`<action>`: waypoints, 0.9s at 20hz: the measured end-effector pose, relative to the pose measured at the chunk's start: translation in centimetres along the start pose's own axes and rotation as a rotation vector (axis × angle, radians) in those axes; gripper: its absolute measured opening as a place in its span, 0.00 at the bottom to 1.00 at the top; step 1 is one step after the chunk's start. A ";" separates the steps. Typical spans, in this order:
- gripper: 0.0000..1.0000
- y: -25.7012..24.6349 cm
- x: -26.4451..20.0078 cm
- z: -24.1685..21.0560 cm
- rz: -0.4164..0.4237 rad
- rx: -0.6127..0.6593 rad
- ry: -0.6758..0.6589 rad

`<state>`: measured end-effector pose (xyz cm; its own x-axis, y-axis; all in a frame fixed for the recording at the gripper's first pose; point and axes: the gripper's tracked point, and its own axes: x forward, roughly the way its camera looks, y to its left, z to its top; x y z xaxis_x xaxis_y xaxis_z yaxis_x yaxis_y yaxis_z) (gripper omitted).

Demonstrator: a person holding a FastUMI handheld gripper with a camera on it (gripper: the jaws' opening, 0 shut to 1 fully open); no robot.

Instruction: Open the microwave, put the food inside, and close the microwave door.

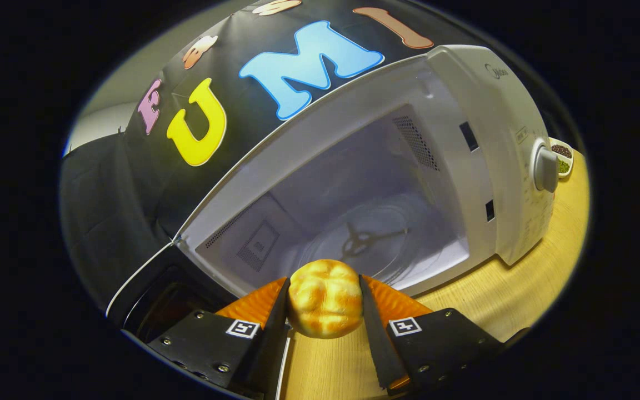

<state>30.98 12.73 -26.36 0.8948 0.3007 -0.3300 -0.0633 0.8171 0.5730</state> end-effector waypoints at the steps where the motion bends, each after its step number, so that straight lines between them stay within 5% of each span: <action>1: 0.70 -0.1 0.5 0.2 -0.003 0.004 -0.013; 18: 0.74 -2.8 4.8 0.6 -0.101 0.043 -0.059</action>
<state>35.73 11.64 -29.11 0.9203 0.1871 -0.3437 0.0467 0.8194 0.5713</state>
